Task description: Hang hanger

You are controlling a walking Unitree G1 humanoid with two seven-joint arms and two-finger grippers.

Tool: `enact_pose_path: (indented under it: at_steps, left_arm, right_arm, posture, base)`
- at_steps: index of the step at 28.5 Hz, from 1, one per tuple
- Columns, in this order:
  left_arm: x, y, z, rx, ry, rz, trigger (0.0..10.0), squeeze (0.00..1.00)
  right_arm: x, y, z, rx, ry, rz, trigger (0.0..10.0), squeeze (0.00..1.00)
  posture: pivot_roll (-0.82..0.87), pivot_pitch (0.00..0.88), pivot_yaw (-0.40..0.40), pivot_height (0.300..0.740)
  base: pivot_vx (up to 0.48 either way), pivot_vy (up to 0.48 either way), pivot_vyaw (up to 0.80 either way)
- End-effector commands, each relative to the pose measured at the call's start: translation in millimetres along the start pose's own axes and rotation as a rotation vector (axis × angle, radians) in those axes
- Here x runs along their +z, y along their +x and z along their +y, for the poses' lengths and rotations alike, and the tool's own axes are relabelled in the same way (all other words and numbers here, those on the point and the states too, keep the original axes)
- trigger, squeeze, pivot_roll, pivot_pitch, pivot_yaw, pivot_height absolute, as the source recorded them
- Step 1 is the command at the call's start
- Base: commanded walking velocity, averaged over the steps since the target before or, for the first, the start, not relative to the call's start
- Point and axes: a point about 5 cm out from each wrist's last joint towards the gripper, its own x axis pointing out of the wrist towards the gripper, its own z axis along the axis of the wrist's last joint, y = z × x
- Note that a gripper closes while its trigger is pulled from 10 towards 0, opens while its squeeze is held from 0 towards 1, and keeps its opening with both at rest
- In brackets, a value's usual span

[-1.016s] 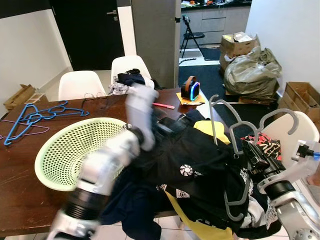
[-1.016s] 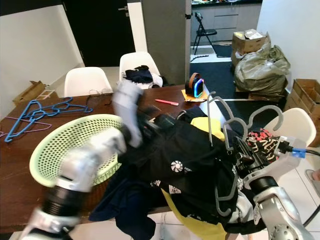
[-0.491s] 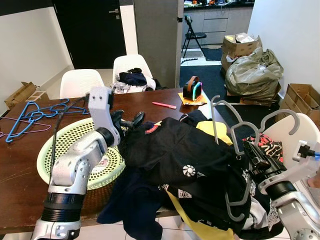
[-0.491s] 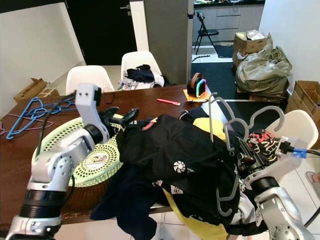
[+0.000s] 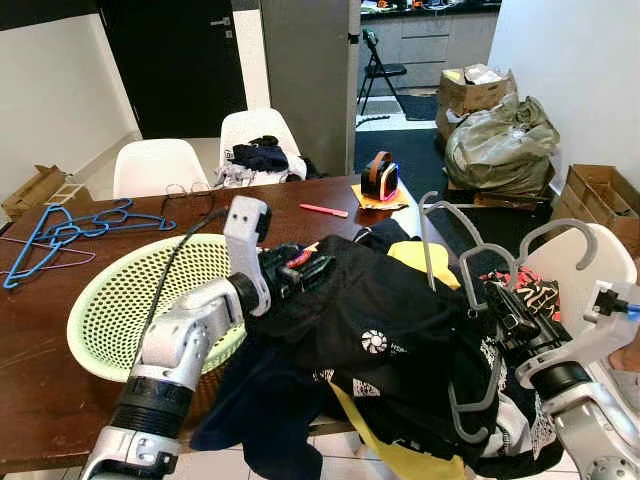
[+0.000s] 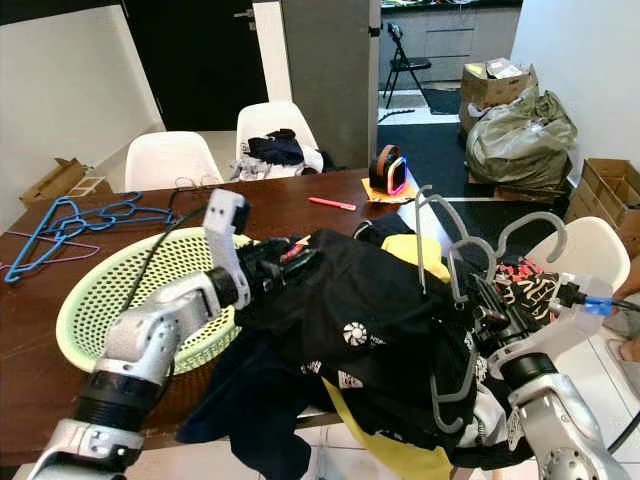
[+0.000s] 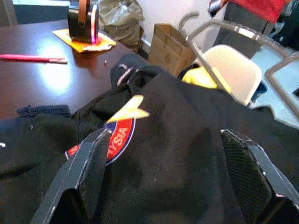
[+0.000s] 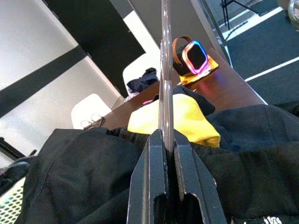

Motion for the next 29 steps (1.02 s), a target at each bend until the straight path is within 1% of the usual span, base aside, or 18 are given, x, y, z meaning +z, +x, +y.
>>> enact_pose_path:
  at_steps: [1,2,3,4,5,6,18,22,23,24,25,26,27,29]
  left_arm:
    - [0.5,-1.7,5.5,0.009,0.038,0.017,10.0,0.00]
    - [0.5,-1.7,5.5,0.009,0.038,0.017,10.0,0.00]
    - [-1.1,-0.9,5.2,0.002,0.036,0.022,4.8,0.00]
    - [-1.1,-0.9,5.2,0.002,0.036,0.022,4.8,0.00]
    - [-3.2,0.0,4.8,-0.004,0.036,0.030,1.1,0.00]
    - [-5.5,0.8,5.2,-0.011,0.035,0.035,0.0,0.00]
    - [-16.7,4.6,4.2,-0.044,0.027,0.063,0.0,0.00]
    - [-15.7,4.8,2.5,-0.052,0.026,0.059,0.0,0.00]
    - [-12.5,6.7,-7.1,-0.099,0.008,0.041,0.0,0.00]
    - [-12.5,6.7,-7.1,-0.099,0.008,0.041,0.0,0.00]
    - [-8.2,8.4,-27.5,-0.209,-0.022,0.024,0.0,0.00]
    - [-8.2,8.4,-27.5,-0.209,-0.022,0.024,0.0,0.00]
    - [-4.3,8.6,-53.7,-0.349,-0.050,0.010,0.0,0.00]
    - [-4.3,8.6,-53.7,-0.349,-0.050,0.010,0.0,0.00]
  right_arm:
    - [-0.3,-0.7,-0.6,-0.001,-0.001,0.006,10.0,0.00]
    - [-0.3,-0.7,-0.6,-0.001,-0.001,0.006,10.0,0.00]
    - [-0.1,-1.0,-0.7,-0.001,-0.002,0.006,10.0,0.00]
    - [-0.1,-1.0,-0.7,-0.001,-0.002,0.006,10.0,0.00]
    - [0.1,-1.3,-0.7,-0.002,-0.003,0.006,10.0,0.00]
    - [0.2,-1.5,-0.6,-0.003,-0.004,0.005,10.0,0.00]
    - [0.3,-2.3,-0.6,-0.005,-0.006,0.003,10.0,0.00]
    - [0.2,-2.1,-0.5,-0.004,-0.005,0.004,10.0,0.00]
    - [0.1,-1.9,-0.5,-0.003,-0.004,0.004,10.0,0.00]
    - [0.1,-1.9,-0.5,-0.003,-0.004,0.004,10.0,0.00]
    - [0.0,-1.6,-0.4,-0.002,-0.003,0.004,10.0,0.00]
    - [0.0,-1.6,-0.4,-0.002,-0.003,0.004,10.0,0.00]
    - [-0.1,-1.3,-0.5,-0.001,-0.002,0.005,10.0,0.00]
    - [-0.1,-1.3,-0.5,-0.001,-0.002,0.005,10.0,0.00]
  posture:
    - [-0.14,0.000,0.017,0.740]
    - [-0.14,0.000,0.017,0.740]
    - [-0.14,0.000,0.019,0.740]
    - [-0.14,0.000,0.019,0.740]
    - [-0.14,0.000,0.019,0.740]
    - [-0.15,0.000,0.023,0.740]
    - [-0.15,0.000,0.022,0.740]
    - [-0.15,0.000,0.022,0.740]
    - [-0.14,0.000,0.020,0.740]
    - [-0.14,0.000,0.020,0.740]
    - [-0.14,0.000,0.020,0.740]
    - [-0.14,0.000,0.020,0.740]
    - [-0.14,0.000,0.019,0.740]
    - [-0.14,0.000,0.019,0.740]
  base:
    - [0.000,0.000,0.00]
    - [0.000,0.000,0.00]
    - [0.000,0.000,0.00]
    - [0.000,0.000,0.00]
    - [0.000,0.000,0.00]
    - [0.000,0.000,0.00]
    - [0.000,0.000,0.00]
    - [0.000,0.000,0.00]
    - [0.000,0.000,0.00]
    - [0.000,0.000,0.00]
    - [0.000,0.000,0.00]
    - [0.000,0.000,0.00]
    - [0.000,0.000,0.00]
    - [0.000,0.000,0.00]
